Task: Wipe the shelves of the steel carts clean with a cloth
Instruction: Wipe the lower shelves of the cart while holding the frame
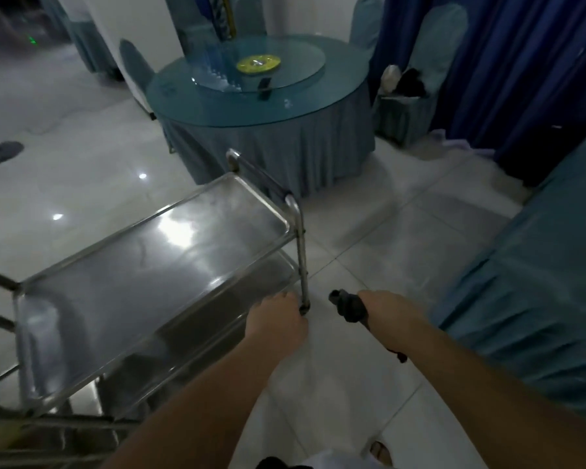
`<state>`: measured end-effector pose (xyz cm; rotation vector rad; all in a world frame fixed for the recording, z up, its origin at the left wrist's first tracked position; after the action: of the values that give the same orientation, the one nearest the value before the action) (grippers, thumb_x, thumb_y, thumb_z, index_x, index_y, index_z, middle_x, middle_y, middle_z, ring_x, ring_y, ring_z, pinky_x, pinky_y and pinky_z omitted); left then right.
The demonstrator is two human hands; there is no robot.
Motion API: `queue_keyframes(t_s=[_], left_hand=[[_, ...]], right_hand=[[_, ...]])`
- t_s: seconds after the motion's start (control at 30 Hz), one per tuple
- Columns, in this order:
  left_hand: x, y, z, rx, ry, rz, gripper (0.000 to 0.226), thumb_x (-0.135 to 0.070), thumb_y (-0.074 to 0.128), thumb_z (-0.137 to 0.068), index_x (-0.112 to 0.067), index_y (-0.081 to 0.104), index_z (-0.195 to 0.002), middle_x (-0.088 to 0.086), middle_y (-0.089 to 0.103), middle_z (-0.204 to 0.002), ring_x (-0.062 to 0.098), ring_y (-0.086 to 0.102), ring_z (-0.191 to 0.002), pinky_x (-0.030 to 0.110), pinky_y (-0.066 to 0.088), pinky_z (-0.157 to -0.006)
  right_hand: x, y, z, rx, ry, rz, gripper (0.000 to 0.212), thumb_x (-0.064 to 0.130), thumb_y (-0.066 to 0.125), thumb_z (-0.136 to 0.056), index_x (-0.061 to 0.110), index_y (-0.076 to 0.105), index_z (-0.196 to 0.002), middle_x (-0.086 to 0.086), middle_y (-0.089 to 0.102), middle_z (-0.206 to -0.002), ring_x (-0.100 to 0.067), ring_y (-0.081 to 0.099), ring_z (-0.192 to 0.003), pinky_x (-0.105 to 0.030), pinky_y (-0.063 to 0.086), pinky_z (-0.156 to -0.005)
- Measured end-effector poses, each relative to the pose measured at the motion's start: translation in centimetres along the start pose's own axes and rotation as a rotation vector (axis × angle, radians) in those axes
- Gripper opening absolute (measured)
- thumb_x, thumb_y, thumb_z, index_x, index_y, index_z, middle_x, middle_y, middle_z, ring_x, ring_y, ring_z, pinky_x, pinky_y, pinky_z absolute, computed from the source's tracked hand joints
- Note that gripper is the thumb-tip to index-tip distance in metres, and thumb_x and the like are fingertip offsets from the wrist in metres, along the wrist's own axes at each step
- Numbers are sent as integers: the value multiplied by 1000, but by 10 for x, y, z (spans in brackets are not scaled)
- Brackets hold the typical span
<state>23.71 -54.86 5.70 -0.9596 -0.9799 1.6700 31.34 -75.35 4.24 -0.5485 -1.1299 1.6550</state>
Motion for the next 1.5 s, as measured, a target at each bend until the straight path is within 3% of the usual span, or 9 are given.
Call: queue_keyframes(t_s=[0.23, 0.43, 0.73, 0.97, 1.13, 1.5], left_hand=[[-133, -17, -62, 26, 89, -62, 40, -35, 47, -103, -18, 50, -139, 9, 58, -140, 33, 56, -128, 47, 46, -105], [-187, -27, -127, 60, 151, -81, 48, -37, 45, -103, -18, 46, -147, 7, 58, -140, 30, 57, -124, 46, 49, -102], [-215, -68, -285, 73, 262, -84, 49, -39, 45, -104, -19, 45, -149, 8, 56, -144, 30, 55, -127, 45, 46, -104], [-216, -116, -402, 108, 299, -100, 46, -37, 47, -102, -19, 49, -144, 8, 58, -139, 31, 56, -124, 43, 46, -102], [-220, -133, -469, 135, 269, -88, 49, -37, 48, -101, -21, 48, -148, 7, 58, -140, 31, 56, -126, 44, 46, -104], [-251, -181, -632, 118, 38, -14, 50, -36, 49, -101, -20, 47, -149, 9, 56, -145, 34, 56, -128, 46, 49, -103]], right_hand=[[-120, -37, -22, 150, 95, 13, 42, 16, 68, -96, 14, 51, -134, -10, 59, -132, -28, 61, -119, -41, 49, -105], [-183, -68, -54, 101, 112, 36, 36, 9, 56, -101, 11, 51, -137, -12, 61, -132, -29, 61, -119, -38, 50, -100], [-233, -137, -164, 96, 208, 61, 31, 6, 54, -101, 12, 50, -132, -11, 61, -127, -28, 63, -113, -41, 52, -100], [-257, -196, -241, 108, 300, -3, 28, 15, 50, -105, 13, 51, -133, -10, 62, -130, -26, 61, -117, -37, 50, -100], [-279, -225, -294, 99, 323, -22, 22, 12, 46, -105, 12, 53, -126, -9, 65, -122, -24, 64, -108, -38, 53, -95], [-365, -330, -487, 173, 240, -46, 31, 17, 51, -106, 11, 59, -135, -13, 62, -134, -27, 61, -119, -37, 47, -100]])
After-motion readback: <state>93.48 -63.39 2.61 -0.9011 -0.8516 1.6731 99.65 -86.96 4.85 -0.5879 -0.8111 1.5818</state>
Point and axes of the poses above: each hand's wrist, its own z-axis away from the middle knuckle, its own y-axis out of the palm, x = y × z, the point moved 2 cm from there along -z, towards the middle knuckle
